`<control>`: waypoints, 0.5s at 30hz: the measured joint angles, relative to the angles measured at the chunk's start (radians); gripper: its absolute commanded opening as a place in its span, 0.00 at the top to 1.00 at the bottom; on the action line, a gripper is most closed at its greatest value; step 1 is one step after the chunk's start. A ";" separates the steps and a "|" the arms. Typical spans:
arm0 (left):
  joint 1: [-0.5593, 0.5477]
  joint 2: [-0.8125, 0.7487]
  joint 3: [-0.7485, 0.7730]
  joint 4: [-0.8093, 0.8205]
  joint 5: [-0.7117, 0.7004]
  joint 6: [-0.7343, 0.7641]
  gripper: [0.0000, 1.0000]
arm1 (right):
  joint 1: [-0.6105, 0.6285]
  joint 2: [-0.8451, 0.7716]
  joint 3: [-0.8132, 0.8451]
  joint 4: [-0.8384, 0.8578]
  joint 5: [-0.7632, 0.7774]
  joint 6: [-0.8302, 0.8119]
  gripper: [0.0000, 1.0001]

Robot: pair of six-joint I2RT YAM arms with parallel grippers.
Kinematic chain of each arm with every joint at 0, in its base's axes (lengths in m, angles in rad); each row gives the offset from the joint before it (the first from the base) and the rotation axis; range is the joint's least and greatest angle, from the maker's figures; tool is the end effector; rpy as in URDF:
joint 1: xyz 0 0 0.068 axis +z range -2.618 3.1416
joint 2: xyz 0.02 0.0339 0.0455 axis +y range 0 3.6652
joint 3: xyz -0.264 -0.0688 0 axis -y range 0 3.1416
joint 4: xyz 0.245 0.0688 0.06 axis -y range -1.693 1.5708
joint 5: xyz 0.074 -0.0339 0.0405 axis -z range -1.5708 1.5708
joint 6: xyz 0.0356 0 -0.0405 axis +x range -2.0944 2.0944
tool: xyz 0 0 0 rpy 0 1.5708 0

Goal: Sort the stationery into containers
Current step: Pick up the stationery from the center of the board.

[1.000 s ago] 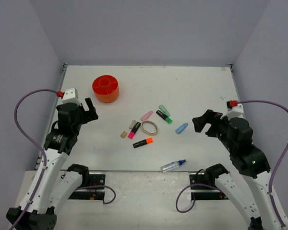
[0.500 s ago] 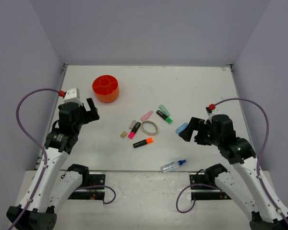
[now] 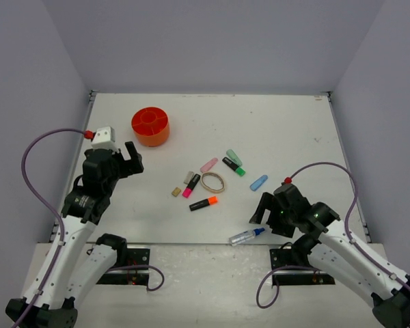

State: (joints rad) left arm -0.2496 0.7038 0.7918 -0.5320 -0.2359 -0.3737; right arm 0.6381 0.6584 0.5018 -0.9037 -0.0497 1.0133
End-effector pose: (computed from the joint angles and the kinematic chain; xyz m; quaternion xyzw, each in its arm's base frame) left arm 0.1528 -0.0304 0.3190 -0.1148 0.8341 -0.0679 0.5353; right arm 0.0922 0.0706 0.2005 0.1742 0.9515 0.2018 0.1535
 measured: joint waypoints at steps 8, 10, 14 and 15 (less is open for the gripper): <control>0.000 -0.025 0.000 0.000 -0.002 0.000 0.00 | 0.085 0.159 -0.028 0.095 0.034 0.123 0.01; 0.000 -0.024 -0.001 0.000 -0.002 0.000 0.00 | 0.096 0.183 -0.042 0.128 0.034 0.151 0.01; 0.000 -0.026 -0.003 0.000 -0.002 0.000 0.00 | 0.109 0.173 -0.066 0.161 0.039 0.206 0.01; 0.000 -0.027 -0.003 0.000 -0.002 0.000 0.00 | 0.111 0.171 -0.067 0.168 0.041 0.218 0.02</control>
State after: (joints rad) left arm -0.2501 0.6767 0.7887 -0.5316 -0.2379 -0.3737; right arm 0.7490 0.8289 0.4349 -0.7361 -0.0086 1.2310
